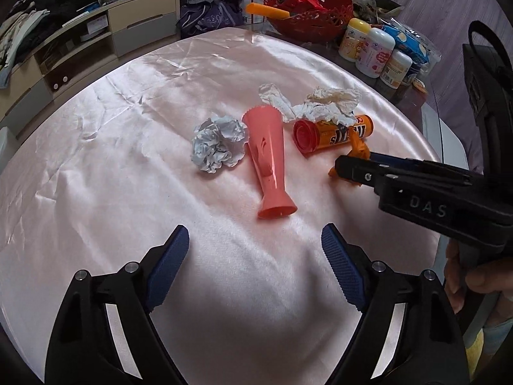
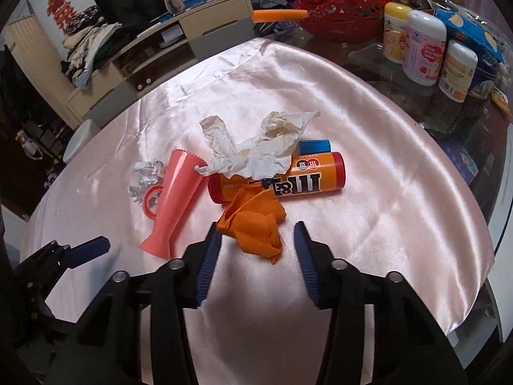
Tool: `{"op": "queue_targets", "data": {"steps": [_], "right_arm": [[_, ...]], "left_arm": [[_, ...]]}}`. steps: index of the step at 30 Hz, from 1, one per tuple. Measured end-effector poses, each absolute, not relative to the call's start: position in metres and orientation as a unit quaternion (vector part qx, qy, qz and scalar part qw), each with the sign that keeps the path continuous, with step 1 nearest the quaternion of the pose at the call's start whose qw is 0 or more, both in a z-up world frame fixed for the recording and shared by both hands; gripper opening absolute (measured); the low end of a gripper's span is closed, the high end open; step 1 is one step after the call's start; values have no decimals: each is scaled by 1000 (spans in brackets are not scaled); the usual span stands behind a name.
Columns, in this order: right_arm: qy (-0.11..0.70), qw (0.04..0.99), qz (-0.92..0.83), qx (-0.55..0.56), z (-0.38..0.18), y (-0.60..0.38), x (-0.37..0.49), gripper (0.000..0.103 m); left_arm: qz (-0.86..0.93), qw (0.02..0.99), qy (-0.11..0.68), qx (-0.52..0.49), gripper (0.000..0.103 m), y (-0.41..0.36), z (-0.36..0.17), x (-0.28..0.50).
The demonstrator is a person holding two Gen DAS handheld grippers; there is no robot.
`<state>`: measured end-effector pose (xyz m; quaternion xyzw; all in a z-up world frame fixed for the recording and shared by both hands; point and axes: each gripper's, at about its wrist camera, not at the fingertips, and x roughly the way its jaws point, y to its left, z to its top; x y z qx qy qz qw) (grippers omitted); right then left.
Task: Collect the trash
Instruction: 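Grasp the orange glove with the right tool while the left tool grasps the pink cone, then carry the glove and cone over the bin and open both tools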
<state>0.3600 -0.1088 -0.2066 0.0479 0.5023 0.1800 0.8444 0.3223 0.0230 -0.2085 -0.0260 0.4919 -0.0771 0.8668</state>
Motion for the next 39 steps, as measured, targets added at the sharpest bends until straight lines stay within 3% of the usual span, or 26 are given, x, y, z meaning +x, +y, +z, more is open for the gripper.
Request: {"op": "queue_targets", "data": {"steps": [6,11,12,22,39], "right_arm": [[495,845,193,52,-209,-115,358,34],[490,849,190,52,-207,-127,352,34],[489,850,188,52,-207,-130,350,34],[477,856,190,62,-185,-154,311,34],[428,888,160,50,-125,-215,176,34]], "left_arm": [[-83,864,496,-32,60,15,-218,345],[-78,865,495,-28,29,13,-219,351],[-78,865,495,-26,27,13,-219,351],[-90,862,499,-21,26,14,-215,310],[-149,879,453,-7,26,-33,-153,182]]}}
